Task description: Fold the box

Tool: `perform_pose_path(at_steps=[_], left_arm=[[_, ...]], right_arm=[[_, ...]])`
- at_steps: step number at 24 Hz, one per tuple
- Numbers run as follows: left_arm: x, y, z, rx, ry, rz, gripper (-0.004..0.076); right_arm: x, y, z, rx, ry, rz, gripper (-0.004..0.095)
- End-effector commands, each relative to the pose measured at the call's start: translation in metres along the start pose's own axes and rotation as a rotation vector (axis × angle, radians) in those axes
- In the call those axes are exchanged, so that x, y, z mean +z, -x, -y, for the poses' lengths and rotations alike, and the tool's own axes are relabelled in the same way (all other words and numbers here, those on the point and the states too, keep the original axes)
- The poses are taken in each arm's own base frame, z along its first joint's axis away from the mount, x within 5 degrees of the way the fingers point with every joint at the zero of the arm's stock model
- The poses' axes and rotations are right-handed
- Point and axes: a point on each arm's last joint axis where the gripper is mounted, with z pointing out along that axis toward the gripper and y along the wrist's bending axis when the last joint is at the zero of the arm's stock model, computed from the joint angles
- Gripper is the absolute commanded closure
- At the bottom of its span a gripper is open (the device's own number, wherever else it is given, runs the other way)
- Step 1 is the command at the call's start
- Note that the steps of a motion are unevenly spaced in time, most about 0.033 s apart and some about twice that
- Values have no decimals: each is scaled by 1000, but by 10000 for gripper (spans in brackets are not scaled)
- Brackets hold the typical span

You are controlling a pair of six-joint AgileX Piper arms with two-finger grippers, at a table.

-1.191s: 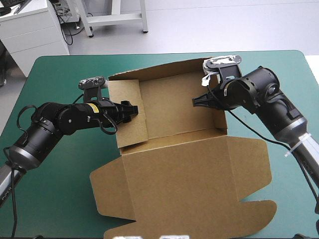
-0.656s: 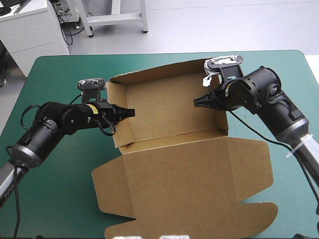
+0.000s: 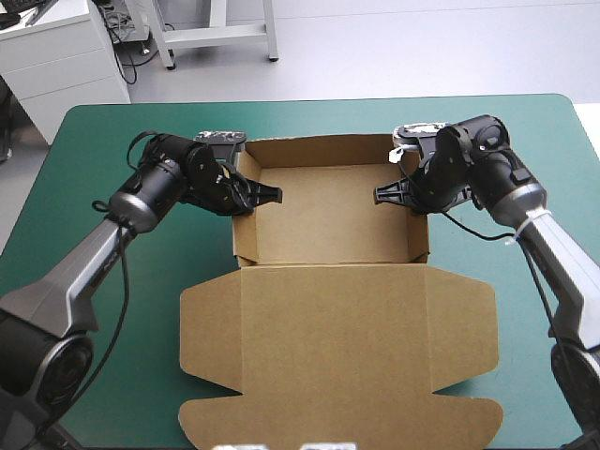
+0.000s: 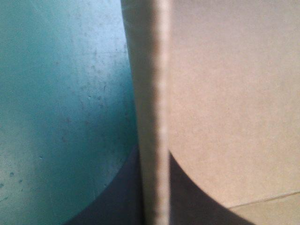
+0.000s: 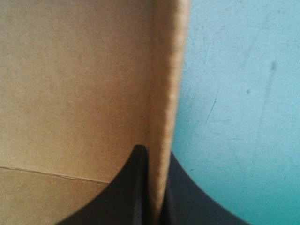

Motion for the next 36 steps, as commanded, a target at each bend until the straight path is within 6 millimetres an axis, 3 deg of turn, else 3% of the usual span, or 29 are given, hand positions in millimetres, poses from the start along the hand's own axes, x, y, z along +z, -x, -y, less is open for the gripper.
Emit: perform_pose_path(at_steps=[1,13,19,22,24,26,28,30,33,36], left_arm=[[-3,19,9,21,-21,46,756],[57,32,8,20,37,-103,756],[65,33,7,21,45,-111,756],[62,35,8,77,36,-107,739],[61,33,9,123,25,-125,662],[61,34,9,123,24,-125,454],[60,34,10,112,24,-122,290],[60,34,10,111,26,-121,229],[51,43,9,106,17,-77,230],[22,62,3,70,4,-10,230]], right_arm=[[-1,9,15,-13,14,19,912],[53,22,20,-8,90,-63,912],[75,23,18,-5,109,-109,912],[75,24,18,-7,109,-96,884],[75,23,18,-6,110,-102,775],[75,23,18,-5,114,-110,473],[75,23,18,-6,112,-105,238],[75,25,18,5,113,-81,102],[69,32,18,4,104,-36,92],[47,46,21,8,108,25,92]])
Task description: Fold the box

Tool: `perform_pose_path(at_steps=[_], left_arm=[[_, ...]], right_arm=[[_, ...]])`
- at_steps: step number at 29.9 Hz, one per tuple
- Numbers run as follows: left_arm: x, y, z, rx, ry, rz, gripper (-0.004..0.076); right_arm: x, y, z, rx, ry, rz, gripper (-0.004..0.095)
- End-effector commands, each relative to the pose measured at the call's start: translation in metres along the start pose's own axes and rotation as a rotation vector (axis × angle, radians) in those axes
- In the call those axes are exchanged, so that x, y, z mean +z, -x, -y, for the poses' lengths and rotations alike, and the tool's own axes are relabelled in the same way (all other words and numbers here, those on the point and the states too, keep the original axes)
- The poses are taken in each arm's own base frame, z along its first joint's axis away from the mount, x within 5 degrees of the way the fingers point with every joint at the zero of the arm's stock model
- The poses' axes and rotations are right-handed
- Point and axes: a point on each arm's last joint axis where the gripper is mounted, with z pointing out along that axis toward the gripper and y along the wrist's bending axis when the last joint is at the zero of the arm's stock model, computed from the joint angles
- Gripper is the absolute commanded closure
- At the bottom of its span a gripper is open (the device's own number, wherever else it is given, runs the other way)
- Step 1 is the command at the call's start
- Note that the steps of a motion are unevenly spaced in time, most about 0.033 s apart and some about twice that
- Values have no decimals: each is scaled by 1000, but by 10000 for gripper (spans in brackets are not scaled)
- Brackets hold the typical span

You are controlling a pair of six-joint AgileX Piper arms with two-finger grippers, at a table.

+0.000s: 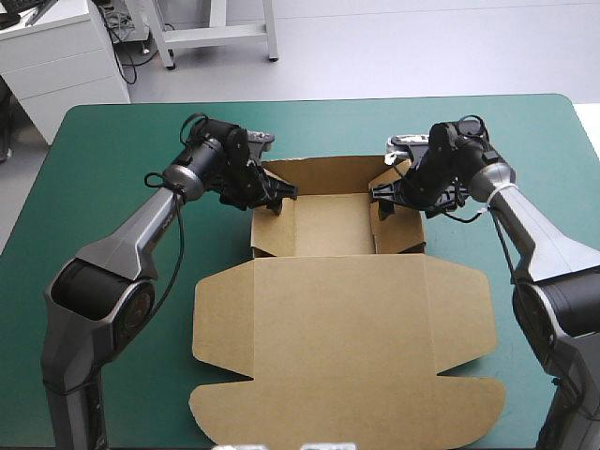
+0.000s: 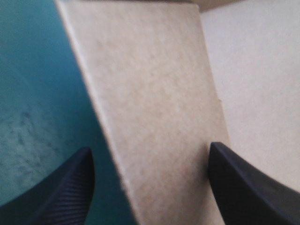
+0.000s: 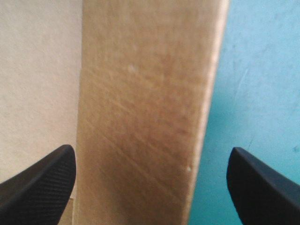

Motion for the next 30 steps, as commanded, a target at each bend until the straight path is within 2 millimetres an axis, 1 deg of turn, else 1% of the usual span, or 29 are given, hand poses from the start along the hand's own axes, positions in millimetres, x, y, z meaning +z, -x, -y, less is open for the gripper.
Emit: perform_pose_path(at_steps=[1,3,5,7,8,10,12,13,16,17,19,20,22,25,27,30], left_arm=[[-64,13,-5,-29,-32,144,230],[-85,19,-12,-37,-27,178,234],[-108,20,-13,-41,-54,241,261],[-129,19,-12,-27,-70,298,333],[-139,17,-11,-5,-69,323,399],[-154,12,-12,19,-58,355,558],[-170,6,-12,51,-48,391,762],[-179,3,-11,69,-51,409,748],[-204,-10,-7,78,-83,459,756],[-215,-17,-6,82,-95,477,756],[-226,-30,-2,94,-115,486,756],[-235,-41,1,104,-125,493,756],[-238,-57,4,140,-127,476,756],[-240,-91,8,179,-136,428,756],[-240,-115,7,198,-153,399,756],[-228,-149,1,207,-167,333,756]], right_arm=[[-52,14,0,-4,10,146,92],[-70,18,1,-3,10,164,92],[-86,20,1,-11,2,187,92],[-101,20,0,-13,-5,230,92],[-108,18,-1,-13,-5,247,92],[-121,13,-2,-14,-7,274,92],[-132,5,-2,-19,-13,290,92],[-136,1,-2,-20,-15,293,92],[-146,-14,-2,-33,-17,297,92],[-149,-20,-2,-33,-17,295,93],[-153,-32,-2,-37,-16,291,93],[-155,-37,-2,-37,-15,288,93],[-157,-46,-2,-34,-2,284,93],[-161,-53,-4,-38,23,284,92],[-160,-53,-4,-37,25,283,92],[-158,-50,-4,-36,25,292,92]])
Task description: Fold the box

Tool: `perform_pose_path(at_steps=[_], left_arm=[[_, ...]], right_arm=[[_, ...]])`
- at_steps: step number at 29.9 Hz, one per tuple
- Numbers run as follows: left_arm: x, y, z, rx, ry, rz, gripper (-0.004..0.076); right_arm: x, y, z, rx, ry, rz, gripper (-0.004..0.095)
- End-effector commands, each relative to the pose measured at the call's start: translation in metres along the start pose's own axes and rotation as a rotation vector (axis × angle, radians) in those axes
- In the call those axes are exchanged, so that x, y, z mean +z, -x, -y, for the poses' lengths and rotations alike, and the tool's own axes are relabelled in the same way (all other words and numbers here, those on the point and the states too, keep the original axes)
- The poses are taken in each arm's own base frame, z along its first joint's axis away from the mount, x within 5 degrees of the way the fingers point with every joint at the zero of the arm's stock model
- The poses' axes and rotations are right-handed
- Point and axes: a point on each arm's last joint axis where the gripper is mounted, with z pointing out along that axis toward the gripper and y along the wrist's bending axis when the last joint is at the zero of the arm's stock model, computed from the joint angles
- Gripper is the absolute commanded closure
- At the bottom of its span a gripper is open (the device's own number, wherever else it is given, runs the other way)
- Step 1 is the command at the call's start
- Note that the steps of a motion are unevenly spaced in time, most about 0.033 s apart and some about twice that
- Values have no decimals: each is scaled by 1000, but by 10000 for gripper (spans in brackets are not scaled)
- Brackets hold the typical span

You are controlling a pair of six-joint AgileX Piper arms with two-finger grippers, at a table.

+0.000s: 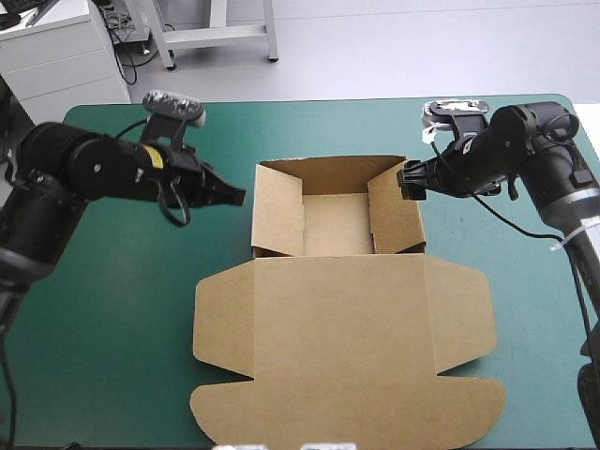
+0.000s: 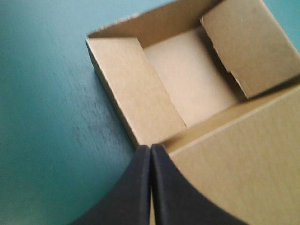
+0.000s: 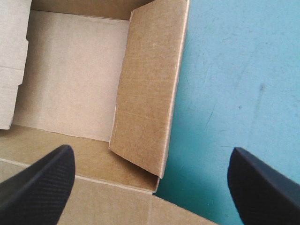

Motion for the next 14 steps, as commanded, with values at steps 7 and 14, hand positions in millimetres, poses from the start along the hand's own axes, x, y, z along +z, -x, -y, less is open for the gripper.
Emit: perform_pose_path(at_steps=[7,14], left_arm=[[-32,-107,-4,10,5,-56,756],[-29,-161,-15,27,49,53,756]], right_arm=[[7,13,1,-5,2,78,93],[53,24,5,21,5,22,92]])
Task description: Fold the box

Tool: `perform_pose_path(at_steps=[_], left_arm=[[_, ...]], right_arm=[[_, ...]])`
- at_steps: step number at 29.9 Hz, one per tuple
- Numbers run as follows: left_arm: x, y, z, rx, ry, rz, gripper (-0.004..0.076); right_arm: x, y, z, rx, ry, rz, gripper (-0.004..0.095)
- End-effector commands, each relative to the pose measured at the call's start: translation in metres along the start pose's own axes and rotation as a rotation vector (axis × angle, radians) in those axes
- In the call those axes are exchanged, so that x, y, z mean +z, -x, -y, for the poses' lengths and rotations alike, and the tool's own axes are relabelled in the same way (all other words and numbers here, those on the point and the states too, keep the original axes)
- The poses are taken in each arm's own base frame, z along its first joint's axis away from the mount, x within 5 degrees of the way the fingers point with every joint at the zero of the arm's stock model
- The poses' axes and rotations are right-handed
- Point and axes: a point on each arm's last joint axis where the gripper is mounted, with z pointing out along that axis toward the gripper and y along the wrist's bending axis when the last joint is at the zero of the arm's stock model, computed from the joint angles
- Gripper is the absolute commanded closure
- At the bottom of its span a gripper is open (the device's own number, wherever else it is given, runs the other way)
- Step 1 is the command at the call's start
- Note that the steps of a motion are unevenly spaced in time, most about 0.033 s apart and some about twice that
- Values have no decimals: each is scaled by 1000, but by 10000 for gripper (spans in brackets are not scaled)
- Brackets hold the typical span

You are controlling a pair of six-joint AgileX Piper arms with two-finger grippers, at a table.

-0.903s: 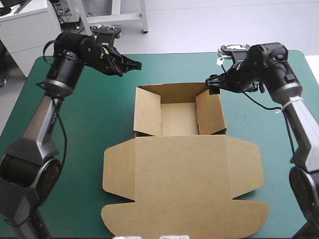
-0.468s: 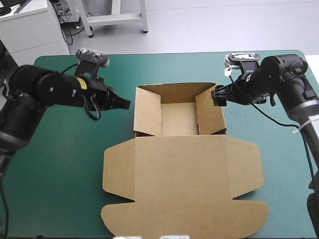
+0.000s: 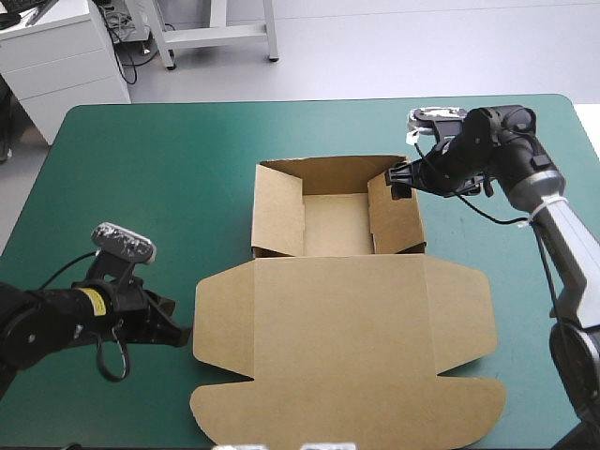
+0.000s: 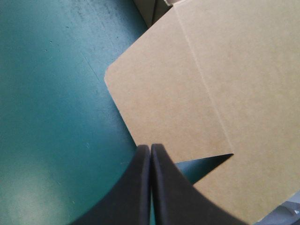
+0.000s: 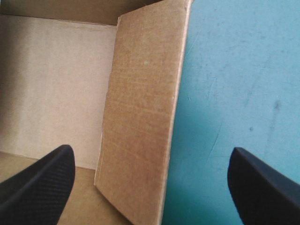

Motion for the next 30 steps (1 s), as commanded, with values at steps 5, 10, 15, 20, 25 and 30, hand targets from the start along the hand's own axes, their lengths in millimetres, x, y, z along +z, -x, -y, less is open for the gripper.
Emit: perform_pose_path(at_steps=[5,10,15,20,25,30], left_arm=[[-4,-37,-6,30,31,256,756],[6,-61,-9,29,31,279,756],[11,-74,-11,28,31,295,756],[12,-77,-11,29,30,301,756],[11,-77,-11,29,30,311,756],[11,-76,-11,29,30,316,756]], right_arm=[[20,11,2,21,6,14,92],[41,12,4,48,3,-27,92],[58,12,6,63,-3,-66,92],[68,11,7,72,-4,-95,93],[72,7,8,73,-8,-139,169],[76,3,9,71,-13,-193,526]])
